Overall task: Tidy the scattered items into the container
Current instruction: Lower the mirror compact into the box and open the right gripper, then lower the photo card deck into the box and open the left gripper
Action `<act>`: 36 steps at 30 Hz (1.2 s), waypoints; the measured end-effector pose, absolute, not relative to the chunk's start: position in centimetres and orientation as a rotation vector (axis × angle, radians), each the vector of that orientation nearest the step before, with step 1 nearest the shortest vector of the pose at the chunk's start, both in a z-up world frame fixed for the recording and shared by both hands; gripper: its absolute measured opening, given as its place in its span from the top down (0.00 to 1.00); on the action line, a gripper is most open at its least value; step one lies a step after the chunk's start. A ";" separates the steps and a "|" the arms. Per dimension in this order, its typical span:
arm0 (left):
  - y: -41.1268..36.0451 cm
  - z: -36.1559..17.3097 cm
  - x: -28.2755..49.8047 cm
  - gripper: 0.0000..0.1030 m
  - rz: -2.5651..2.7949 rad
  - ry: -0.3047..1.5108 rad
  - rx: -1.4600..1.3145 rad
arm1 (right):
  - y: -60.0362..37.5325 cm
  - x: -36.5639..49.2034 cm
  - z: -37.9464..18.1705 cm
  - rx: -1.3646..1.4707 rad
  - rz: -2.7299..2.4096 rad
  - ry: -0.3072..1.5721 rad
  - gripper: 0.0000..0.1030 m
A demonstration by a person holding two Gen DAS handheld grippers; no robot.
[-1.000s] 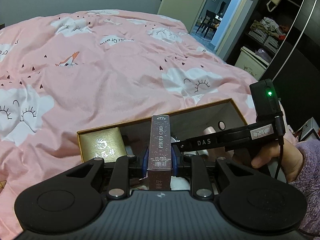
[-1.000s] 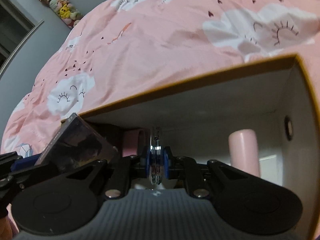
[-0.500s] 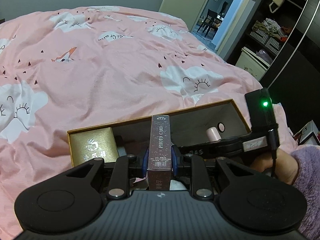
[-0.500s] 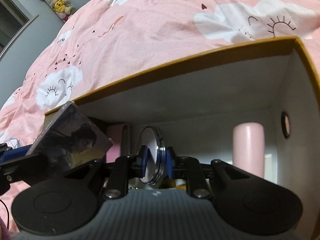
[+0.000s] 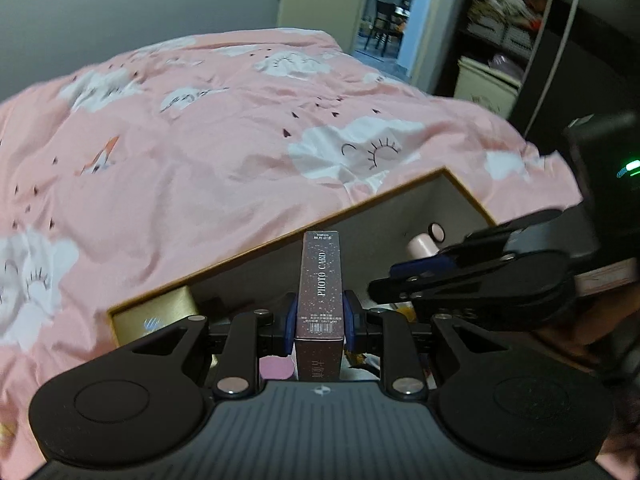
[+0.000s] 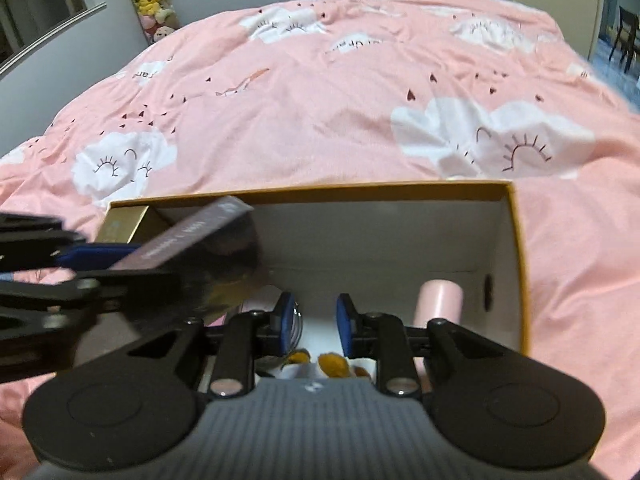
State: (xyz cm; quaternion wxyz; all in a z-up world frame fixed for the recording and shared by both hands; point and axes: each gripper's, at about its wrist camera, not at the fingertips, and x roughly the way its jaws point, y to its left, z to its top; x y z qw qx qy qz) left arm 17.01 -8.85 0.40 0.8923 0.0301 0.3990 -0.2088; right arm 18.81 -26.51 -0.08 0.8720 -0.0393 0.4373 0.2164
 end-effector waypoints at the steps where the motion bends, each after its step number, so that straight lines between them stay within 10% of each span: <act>1: -9.2 0.2 17.1 0.74 -0.440 0.825 0.083 | -26.7 18.5 0.1 -0.096 0.444 0.902 0.74; 17: -8.0 -4.0 19.1 0.75 -0.413 0.882 -0.302 | -27.8 16.7 -0.1 -0.080 0.412 0.885 0.75; 31: -8.6 -4.0 18.0 0.63 -0.330 0.831 -0.140 | -27.4 16.8 -1.6 -0.064 0.419 0.939 0.75; 36: -9.1 -3.9 17.5 0.74 -0.266 0.857 0.010 | -27.4 17.2 -1.8 -0.038 0.426 0.952 0.75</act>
